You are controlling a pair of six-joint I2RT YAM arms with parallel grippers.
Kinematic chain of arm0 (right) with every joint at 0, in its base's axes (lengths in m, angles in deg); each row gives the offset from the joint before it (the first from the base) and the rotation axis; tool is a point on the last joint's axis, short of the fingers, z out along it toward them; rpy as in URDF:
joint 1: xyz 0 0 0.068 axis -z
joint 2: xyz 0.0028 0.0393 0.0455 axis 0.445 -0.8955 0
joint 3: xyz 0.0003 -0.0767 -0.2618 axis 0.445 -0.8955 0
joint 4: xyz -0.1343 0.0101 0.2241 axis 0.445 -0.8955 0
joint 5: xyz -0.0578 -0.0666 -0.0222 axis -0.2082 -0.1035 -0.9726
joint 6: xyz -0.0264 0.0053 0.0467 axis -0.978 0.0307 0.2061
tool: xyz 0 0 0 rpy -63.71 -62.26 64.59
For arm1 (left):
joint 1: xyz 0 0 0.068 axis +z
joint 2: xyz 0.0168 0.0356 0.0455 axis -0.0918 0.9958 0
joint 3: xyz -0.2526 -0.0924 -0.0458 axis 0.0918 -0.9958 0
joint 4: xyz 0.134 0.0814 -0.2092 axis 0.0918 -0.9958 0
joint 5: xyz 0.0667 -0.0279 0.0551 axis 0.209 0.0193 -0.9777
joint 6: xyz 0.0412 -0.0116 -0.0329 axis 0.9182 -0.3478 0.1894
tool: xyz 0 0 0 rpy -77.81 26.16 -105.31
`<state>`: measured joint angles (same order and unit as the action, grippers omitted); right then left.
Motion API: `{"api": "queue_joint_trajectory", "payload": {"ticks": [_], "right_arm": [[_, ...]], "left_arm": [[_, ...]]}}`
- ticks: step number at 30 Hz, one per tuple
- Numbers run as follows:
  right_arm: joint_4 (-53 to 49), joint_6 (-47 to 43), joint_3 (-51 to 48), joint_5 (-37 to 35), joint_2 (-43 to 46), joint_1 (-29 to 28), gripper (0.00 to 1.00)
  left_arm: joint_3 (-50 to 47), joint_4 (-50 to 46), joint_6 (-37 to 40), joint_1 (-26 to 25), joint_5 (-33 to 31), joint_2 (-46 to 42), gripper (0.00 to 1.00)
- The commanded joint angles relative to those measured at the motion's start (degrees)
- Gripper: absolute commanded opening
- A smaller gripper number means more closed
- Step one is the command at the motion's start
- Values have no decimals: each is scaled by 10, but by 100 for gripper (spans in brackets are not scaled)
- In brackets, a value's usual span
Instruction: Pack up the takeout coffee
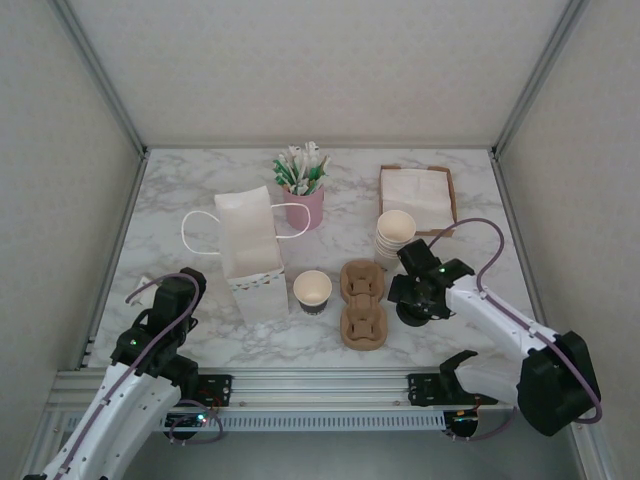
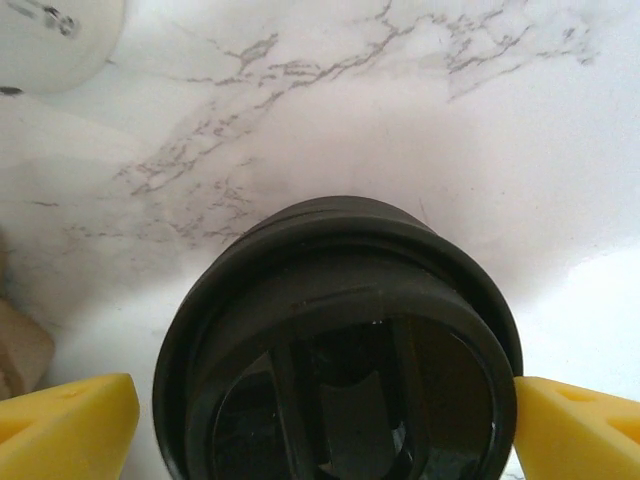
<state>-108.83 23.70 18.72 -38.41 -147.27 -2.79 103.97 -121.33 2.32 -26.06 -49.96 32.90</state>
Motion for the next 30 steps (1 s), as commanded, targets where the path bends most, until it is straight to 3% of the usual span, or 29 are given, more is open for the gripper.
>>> {"api": "queue_joint_trajectory", "payload": {"ticks": [1, 30], "right_arm": [[-9, 14, -8, -13, 24, 4, 94], [-43, 15, 13, -21, 41, 4, 73]], "left_arm": [[3, -2, -41, -3, -7, -1, 82], [2, -3, -45, -3, -8, 2, 83]]}}
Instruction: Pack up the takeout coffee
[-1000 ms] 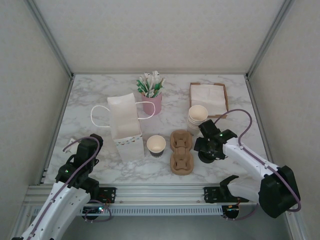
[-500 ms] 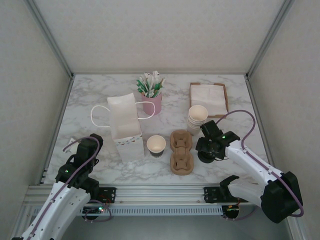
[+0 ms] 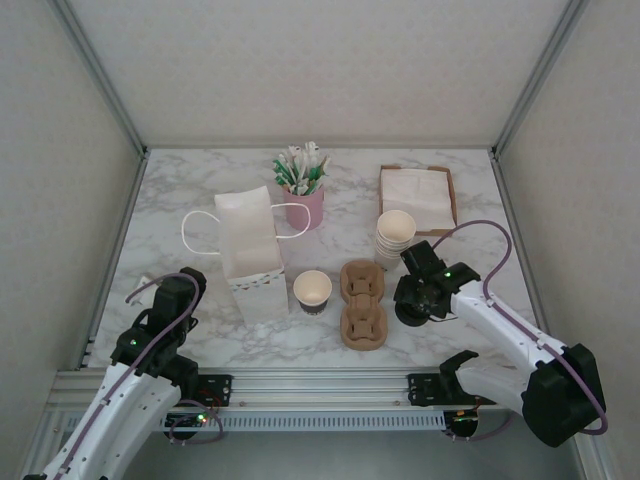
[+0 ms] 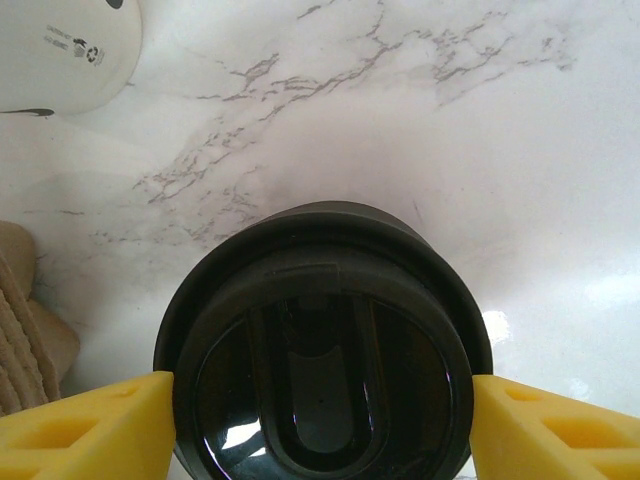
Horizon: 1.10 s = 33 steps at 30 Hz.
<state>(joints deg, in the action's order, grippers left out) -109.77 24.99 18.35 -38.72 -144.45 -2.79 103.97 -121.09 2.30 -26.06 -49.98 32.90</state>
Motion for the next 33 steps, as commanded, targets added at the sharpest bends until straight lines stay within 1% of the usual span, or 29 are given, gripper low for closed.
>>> {"api": "queue_joint_trajectory", "payload": {"ticks": [1, 9, 13, 16, 20, 23, 24, 27, 29, 33], "right_arm": [[-39, 1, 21, -17, 16, 4, 73], [-72, -1, 51, -11, 32, 4, 73], [-83, -11, 79, 12, 44, 3, 72], [-100, -28, 117, 27, 56, -10, 72], [-143, -37, 193, 20, 45, -64, 72], [-162, -31, 254, -4, 7, -131, 72], [-163, -29, 274, -12, -10, -166, 72], [-145, -31, 322, -15, -65, -226, 73], [-123, -32, 340, -13, -102, -254, 73], [-85, -30, 364, -1, -170, -283, 74]], "left_arm": [[2, -5, -44, -3, -7, 1, 82], [1, -2, -44, -3, -6, 3, 82], [2, -4, -43, -3, -7, 3, 82], [3, -3, -41, -3, -10, 4, 82], [7, -4, -37, -3, -16, 3, 82], [12, -8, -34, -3, -22, 3, 83], [13, -9, -32, -3, -23, 3, 83], [16, -13, -30, -3, -25, 2, 83], [17, -16, -30, -3, -27, 1, 83], [22, -29, -31, -3, -34, -6, 83]]}}
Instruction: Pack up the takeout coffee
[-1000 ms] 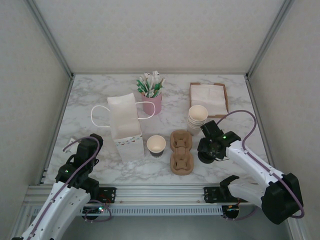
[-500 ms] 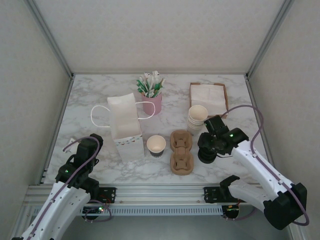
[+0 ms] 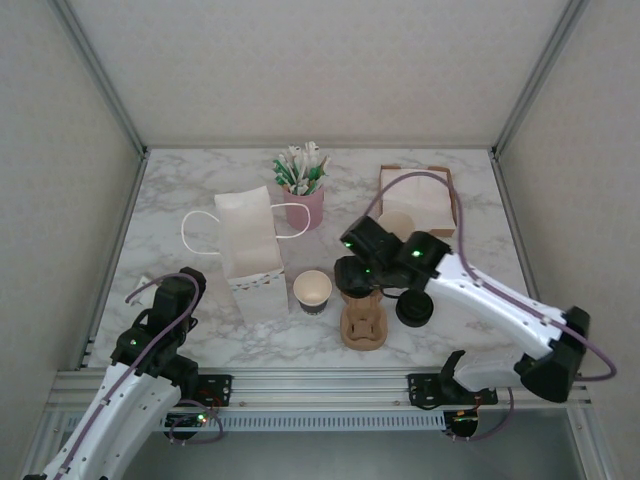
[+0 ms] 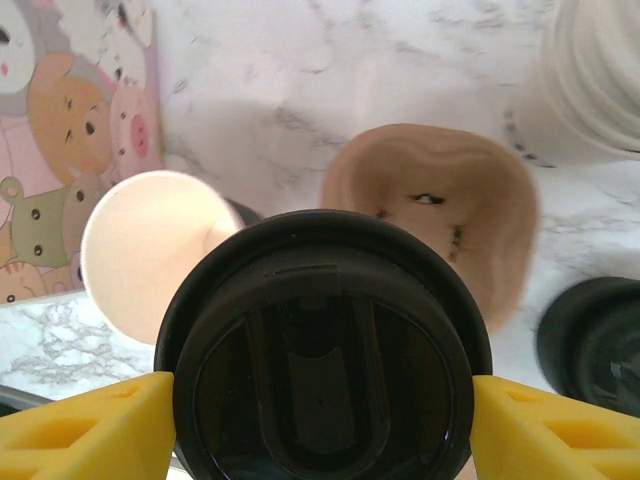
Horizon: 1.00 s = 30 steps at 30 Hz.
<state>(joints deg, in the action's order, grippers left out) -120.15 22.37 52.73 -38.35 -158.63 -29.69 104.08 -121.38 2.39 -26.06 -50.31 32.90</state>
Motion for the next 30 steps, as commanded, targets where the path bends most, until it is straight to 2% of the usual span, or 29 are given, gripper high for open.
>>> {"api": "queue_joint_trajectory", "payload": {"ticks": [1, 15, 30], "right_arm": [[26, -3, 23, -2, -43, -17, 74], [38, -6, 99, 3, -175, -55, 73], [22, -6, 125, -1, -221, -67, 73]], "left_arm": [[22, -28, -33, -3, -31, -7, 83], [24, -41, -37, -3, -45, -16, 83], [18, -43, -44, -3, -46, -13, 83]]}}
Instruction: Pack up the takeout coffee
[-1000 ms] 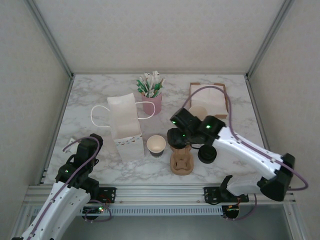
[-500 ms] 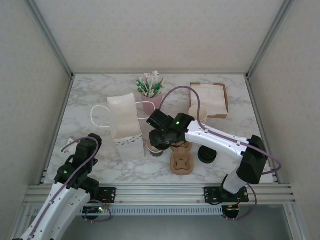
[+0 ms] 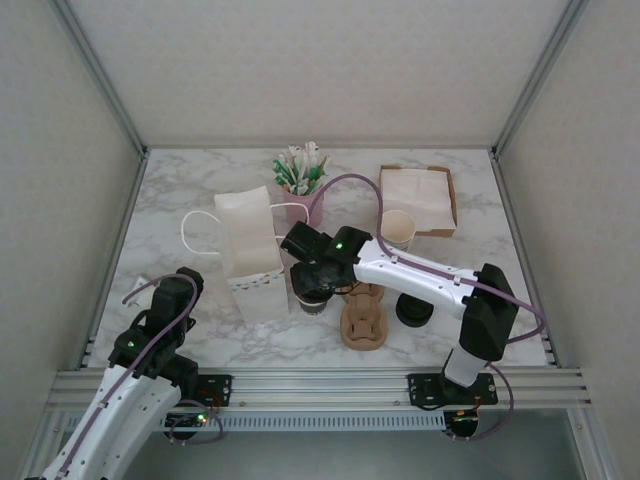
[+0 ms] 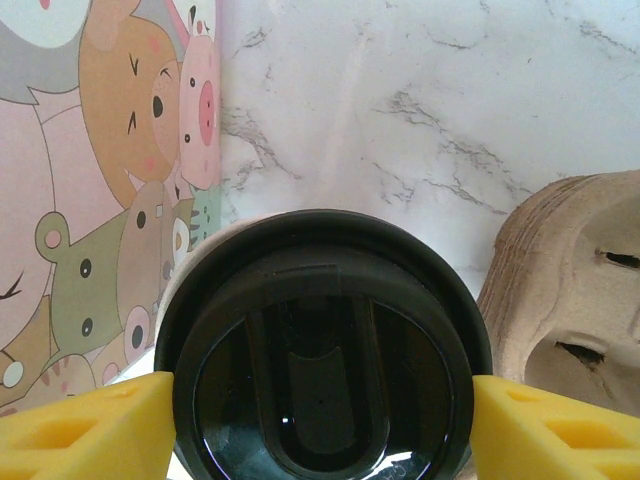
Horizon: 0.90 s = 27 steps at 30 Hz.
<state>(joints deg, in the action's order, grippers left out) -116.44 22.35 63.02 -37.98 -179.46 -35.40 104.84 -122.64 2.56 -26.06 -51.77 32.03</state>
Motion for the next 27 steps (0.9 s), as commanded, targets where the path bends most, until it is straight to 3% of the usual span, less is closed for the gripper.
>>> {"api": "queue_joint_trajectory", "payload": {"ticks": [1, 20, 27], "right_arm": [[-16, -6, 24, -4, -14, -11, 73], [-36, 2, 29, -7, -54, -22, 73], [-91, 12, 22, -48, -87, -24, 73]], "left_arm": [[10, -31, -46, -3, -32, -5, 83], [5, -35, -50, -4, -33, -5, 83], [5, -37, -50, -4, -33, -5, 83]]}}
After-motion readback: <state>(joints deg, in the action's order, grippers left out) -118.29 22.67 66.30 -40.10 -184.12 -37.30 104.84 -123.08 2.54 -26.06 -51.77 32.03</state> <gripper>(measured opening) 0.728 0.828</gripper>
